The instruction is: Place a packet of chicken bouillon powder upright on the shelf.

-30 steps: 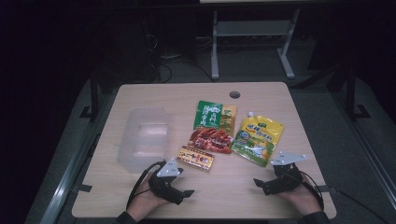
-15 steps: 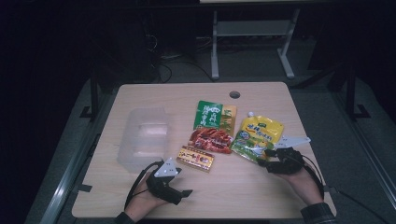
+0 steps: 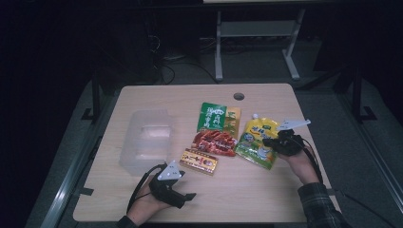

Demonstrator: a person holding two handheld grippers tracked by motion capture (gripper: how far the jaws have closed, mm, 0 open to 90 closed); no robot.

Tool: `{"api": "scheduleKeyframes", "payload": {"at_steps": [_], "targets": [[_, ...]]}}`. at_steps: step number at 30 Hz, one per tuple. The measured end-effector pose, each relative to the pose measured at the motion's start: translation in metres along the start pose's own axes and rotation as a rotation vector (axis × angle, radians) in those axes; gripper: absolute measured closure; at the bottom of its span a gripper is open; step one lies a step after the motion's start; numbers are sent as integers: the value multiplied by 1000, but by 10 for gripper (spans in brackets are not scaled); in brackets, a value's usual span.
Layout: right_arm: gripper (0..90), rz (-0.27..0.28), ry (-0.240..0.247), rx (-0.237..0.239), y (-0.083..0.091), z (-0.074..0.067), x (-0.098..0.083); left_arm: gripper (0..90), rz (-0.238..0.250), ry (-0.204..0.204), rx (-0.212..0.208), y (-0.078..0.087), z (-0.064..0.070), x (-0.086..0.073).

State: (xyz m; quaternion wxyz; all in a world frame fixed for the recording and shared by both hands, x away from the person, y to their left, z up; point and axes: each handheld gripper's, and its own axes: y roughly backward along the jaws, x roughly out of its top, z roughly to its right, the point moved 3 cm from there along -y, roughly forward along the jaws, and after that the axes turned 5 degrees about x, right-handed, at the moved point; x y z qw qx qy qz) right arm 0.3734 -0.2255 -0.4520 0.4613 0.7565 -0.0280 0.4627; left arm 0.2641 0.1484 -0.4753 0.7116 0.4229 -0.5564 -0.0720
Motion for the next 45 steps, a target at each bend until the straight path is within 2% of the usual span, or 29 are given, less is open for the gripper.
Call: {"api": "scheduleKeyframes", "payload": {"at_steps": [7,12,20,24,25,28,31,36,41,45], "targets": [[899,-46,18,-15,-27,7,6,131,6,-5,-1,1,-1,0],[899,-73,21,-17,-34,8,3,131,9,-10,-4,1,-1,0],[900,-89,15,1,-30,9,-1,132,6,-9,-8,1,0,0],[900,-93,28,9,-28,5,-3,132,8,-5,-12,1,-1,0],[900,-93,43,12,-27,5,-4,132,9,-3,-12,1,-1,0],[900,-96,34,34,-25,3,-7,132,9,-2,-14,1,-1,0],[900,-102,47,40,-23,0,-9,132,8,-4,-15,1,-1,0],[900,-124,74,48,-20,-9,-12,132,9,-2,-17,1,0,0],[900,-152,129,41,-16,-20,-15,132,6,1,-20,2,-1,0],[900,-157,124,56,-12,-29,-21,132,7,1,-20,2,0,0]]}}
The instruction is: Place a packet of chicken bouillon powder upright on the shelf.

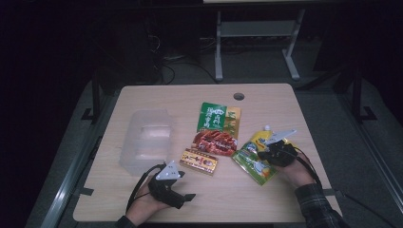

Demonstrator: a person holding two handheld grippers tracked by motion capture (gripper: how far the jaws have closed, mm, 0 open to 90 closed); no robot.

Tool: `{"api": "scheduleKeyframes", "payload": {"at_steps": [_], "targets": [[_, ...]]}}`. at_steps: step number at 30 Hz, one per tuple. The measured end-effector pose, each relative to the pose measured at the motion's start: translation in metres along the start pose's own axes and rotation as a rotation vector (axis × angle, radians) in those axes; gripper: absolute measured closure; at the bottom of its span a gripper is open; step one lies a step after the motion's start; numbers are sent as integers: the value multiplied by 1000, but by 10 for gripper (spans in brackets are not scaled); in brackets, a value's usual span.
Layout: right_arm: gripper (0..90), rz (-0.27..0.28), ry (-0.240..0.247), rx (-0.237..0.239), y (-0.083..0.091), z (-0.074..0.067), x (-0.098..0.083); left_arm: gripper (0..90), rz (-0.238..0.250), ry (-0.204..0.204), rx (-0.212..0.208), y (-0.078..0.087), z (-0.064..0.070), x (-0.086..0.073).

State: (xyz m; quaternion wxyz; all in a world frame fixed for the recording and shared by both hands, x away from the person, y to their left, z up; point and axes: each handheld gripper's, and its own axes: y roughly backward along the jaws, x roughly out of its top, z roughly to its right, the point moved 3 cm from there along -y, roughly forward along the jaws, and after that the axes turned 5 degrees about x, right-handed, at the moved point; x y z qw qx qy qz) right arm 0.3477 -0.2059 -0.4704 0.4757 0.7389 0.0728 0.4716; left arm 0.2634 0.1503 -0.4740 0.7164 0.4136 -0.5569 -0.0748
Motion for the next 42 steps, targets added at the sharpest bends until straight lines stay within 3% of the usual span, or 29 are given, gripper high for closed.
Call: {"api": "scheduleKeyframes", "payload": {"at_steps": [6,14,23,24,27,31,34,38,42], "targets": [[900,-13,49,20,4,-16,-6,132,0,-1,-3,0,1,0],[900,-29,61,65,10,-40,-16,132,0,1,-6,-1,1,0],[900,-22,89,108,16,-56,-24,132,-12,-8,-10,-1,1,0],[900,-14,69,115,18,-55,-24,132,-12,-8,-10,-1,2,0],[900,37,17,64,30,-39,-24,132,-7,-5,-12,-1,2,0],[900,68,-69,-70,47,-5,-32,132,-8,-1,-15,-2,2,0],[900,70,-142,-132,53,20,-40,132,-12,-8,-18,-3,3,0],[900,54,-197,-177,50,41,-45,132,-14,-9,-21,-5,4,0],[900,16,-208,-191,42,51,-49,132,-17,-6,-28,-5,5,-1]]}}
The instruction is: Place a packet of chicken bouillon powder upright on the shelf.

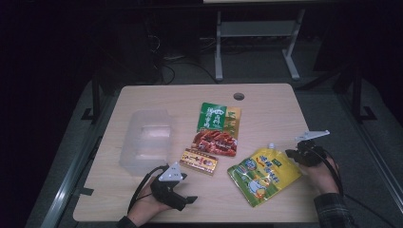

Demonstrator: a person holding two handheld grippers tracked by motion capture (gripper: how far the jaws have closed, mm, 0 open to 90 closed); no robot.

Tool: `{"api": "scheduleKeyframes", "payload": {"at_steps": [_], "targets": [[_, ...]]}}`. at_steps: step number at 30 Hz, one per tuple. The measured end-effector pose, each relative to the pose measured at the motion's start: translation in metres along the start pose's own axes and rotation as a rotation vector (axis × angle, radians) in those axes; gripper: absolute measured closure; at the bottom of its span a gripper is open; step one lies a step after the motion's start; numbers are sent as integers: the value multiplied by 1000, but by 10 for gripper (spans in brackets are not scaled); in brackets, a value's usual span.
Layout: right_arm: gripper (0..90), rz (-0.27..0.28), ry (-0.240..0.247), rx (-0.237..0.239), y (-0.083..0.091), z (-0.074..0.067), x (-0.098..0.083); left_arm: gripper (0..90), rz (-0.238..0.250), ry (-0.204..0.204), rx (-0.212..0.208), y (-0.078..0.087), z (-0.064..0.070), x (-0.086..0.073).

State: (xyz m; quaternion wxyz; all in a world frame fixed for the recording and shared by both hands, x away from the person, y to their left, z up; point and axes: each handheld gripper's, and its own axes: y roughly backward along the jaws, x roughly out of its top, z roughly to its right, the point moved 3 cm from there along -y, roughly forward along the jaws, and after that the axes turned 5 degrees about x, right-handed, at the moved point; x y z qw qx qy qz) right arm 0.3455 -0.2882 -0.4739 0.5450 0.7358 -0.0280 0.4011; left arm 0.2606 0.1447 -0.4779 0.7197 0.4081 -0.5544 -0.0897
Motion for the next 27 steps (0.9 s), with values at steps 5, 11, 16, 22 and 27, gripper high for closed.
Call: {"api": "scheduleKeyframes", "payload": {"at_steps": [5,11,16,22,27], "targets": [[900,-9,-10,9,-6,6,-2,131,2,-1,1,1,0,0],[900,-19,-9,52,-9,4,-4,131,1,-3,-1,0,0,0],[900,-29,6,89,-9,-4,-4,132,4,-2,0,1,0,0],[900,-38,39,145,-9,-19,-6,132,8,-10,0,2,0,1],[900,-39,72,187,-9,-34,-4,131,23,-26,-9,3,6,8]]}}
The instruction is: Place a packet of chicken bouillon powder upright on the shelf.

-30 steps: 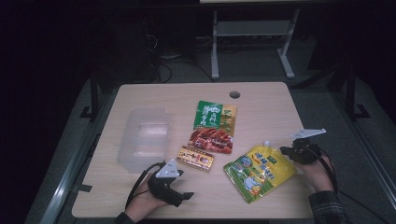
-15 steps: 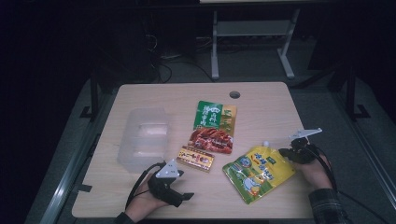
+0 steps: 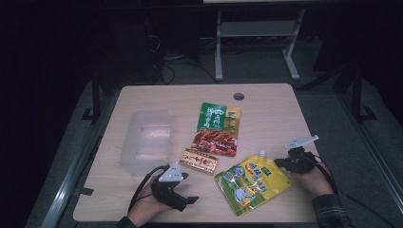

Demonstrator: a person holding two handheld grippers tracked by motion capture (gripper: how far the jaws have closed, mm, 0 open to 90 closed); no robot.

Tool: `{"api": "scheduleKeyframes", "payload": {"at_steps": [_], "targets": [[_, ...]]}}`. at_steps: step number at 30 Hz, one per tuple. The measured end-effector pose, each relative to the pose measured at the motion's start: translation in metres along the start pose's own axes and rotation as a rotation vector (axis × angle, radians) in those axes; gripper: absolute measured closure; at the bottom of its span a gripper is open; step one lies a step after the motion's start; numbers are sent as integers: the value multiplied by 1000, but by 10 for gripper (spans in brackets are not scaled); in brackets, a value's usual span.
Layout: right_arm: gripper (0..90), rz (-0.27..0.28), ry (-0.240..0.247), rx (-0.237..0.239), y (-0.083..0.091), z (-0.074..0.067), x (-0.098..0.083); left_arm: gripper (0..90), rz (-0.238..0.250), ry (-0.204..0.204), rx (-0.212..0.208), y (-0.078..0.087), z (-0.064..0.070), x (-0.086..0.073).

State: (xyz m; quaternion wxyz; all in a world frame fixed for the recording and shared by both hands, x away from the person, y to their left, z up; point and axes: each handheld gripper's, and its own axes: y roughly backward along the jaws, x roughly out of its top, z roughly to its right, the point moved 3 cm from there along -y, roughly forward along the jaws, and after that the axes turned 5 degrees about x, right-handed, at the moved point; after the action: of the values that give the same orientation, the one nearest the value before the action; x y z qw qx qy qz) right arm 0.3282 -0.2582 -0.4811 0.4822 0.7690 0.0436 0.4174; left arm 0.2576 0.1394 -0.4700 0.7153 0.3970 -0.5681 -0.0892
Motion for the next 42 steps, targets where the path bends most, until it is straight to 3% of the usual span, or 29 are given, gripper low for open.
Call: {"api": "scheduleKeyframes", "payload": {"at_steps": [5,8,16,20,23,32,42], "targets": [[900,-13,47,18,-4,-14,5,131,9,-4,-16,-2,6,10],[899,11,37,2,0,-16,6,132,12,-5,-18,-4,7,18],[552,51,-13,-107,17,-20,-14,140,-4,-21,-37,-21,9,43],[443,62,-51,-103,25,-27,-25,142,-13,-35,-49,-33,11,55],[386,66,-53,-101,30,-35,-31,144,-26,-41,-56,-44,10,65],[299,85,-38,-90,35,-58,-43,142,-46,-60,-56,-75,4,91],[290,107,-36,-83,41,-75,-57,143,-87,-75,-68,-111,2,108]]}}
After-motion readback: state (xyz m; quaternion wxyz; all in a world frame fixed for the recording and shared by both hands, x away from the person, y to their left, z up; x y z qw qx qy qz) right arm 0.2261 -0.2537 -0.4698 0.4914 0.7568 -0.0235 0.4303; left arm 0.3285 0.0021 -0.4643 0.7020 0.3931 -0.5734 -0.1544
